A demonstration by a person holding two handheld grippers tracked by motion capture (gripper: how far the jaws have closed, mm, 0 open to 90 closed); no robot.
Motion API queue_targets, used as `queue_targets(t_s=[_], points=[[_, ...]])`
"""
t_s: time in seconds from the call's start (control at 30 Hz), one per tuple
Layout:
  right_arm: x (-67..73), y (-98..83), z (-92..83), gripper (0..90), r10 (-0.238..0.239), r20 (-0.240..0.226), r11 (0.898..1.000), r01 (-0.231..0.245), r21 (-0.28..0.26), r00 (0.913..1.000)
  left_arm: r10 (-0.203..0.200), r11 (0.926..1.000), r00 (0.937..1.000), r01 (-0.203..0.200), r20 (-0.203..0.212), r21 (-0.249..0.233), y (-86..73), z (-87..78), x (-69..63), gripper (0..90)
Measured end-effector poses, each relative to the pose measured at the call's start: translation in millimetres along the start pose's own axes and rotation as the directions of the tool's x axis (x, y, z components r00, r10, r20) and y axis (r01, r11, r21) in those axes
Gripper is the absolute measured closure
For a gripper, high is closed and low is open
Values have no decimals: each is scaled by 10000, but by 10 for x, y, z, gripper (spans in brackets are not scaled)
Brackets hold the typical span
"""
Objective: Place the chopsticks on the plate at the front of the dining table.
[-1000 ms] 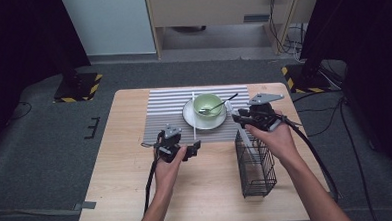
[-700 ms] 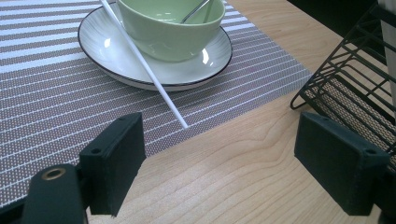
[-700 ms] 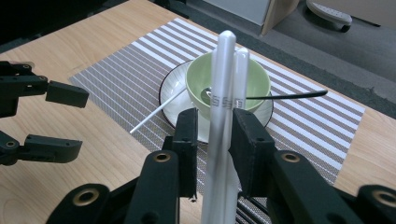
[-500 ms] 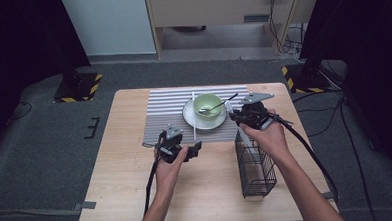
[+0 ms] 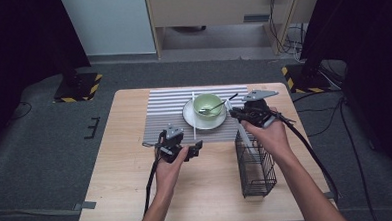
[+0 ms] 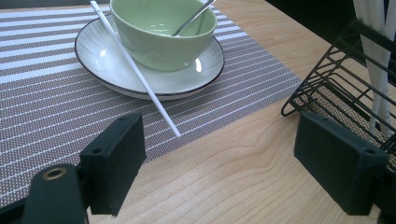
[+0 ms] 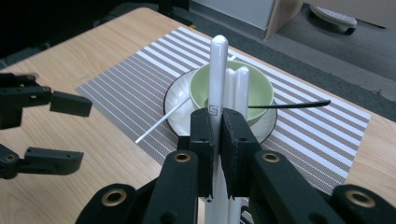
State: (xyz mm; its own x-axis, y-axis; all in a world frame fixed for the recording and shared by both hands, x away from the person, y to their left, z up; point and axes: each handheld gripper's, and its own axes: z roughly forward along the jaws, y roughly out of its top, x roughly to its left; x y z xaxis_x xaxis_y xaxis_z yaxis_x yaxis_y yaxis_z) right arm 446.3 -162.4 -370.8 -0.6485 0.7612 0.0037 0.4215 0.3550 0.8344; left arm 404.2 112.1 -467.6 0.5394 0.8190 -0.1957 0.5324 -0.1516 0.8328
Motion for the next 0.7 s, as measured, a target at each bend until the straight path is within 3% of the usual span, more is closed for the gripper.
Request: queue_targets(t_s=[0.33,0.7], points=[[-103,142,-236,841,329,-422,9957,-364,-852,9986,-124,9992,9995,135,288,-377,18,-23,7,154],[-210,250,-498,841,536,-479,9851,-607,-1607,9974,-3,9993,10000,5,51,-384,2,-9,14,152]])
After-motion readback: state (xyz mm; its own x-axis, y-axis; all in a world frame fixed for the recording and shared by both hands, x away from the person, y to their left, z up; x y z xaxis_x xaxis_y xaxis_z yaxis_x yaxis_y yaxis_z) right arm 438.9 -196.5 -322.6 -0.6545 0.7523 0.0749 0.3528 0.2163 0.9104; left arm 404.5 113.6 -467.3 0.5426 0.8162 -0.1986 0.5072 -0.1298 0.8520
